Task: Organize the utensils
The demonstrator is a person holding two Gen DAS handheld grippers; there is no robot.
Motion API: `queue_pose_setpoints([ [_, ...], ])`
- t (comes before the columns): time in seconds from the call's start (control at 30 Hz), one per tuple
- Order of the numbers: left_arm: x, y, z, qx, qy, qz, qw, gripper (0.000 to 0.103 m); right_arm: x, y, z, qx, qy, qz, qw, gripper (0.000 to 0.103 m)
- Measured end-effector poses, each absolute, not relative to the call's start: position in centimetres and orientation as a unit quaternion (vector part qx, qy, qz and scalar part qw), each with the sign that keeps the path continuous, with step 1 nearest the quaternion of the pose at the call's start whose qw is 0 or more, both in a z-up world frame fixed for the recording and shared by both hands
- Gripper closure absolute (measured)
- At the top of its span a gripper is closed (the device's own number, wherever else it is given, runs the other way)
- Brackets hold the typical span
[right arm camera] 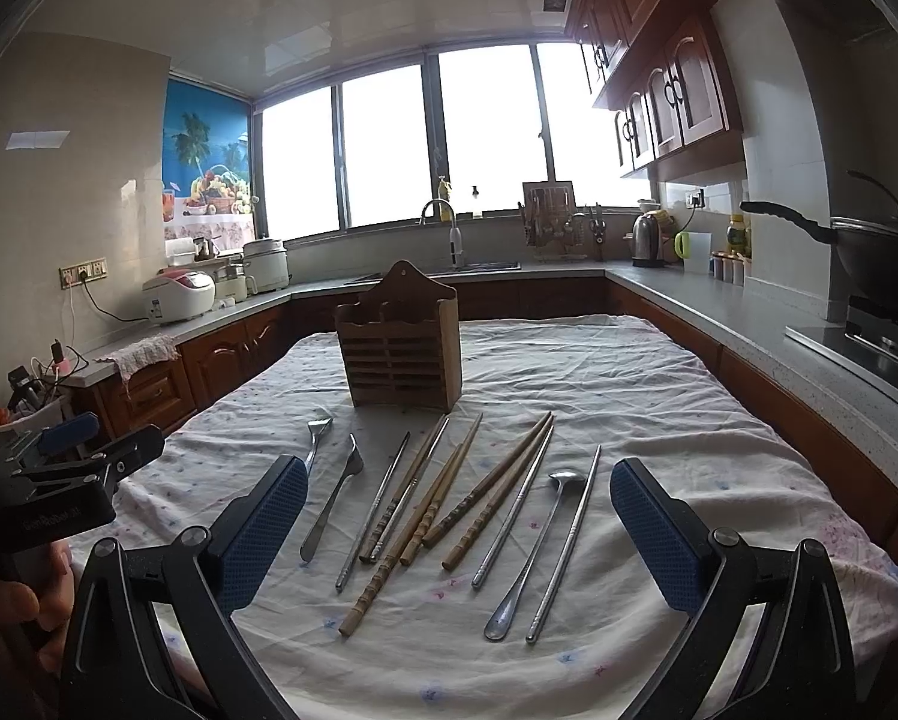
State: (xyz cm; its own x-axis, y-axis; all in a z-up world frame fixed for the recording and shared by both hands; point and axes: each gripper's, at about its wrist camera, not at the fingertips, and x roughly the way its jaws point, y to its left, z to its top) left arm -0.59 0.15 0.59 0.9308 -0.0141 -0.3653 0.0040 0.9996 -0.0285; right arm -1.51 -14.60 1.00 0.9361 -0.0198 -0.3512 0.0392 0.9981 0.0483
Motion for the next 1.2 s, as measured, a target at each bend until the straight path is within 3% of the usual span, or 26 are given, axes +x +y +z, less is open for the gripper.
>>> queue_pose_setpoints([
  [0.73, -0.5, -0.1, 0.6, -0.015, 0.189, -0.008, 0.982, 0.001, -1.6, -14.4, 1.1, 0.028, 0.176, -0.013, 0.984, 0.001],
  [1.2, 4.5, 0.9, 1.4, -0.050, 0.244, -0.050, 0.967, 0.001, 1.6, -16.9, 1.3, 0.053, 0.209, -0.024, 0.976, 0.001],
])
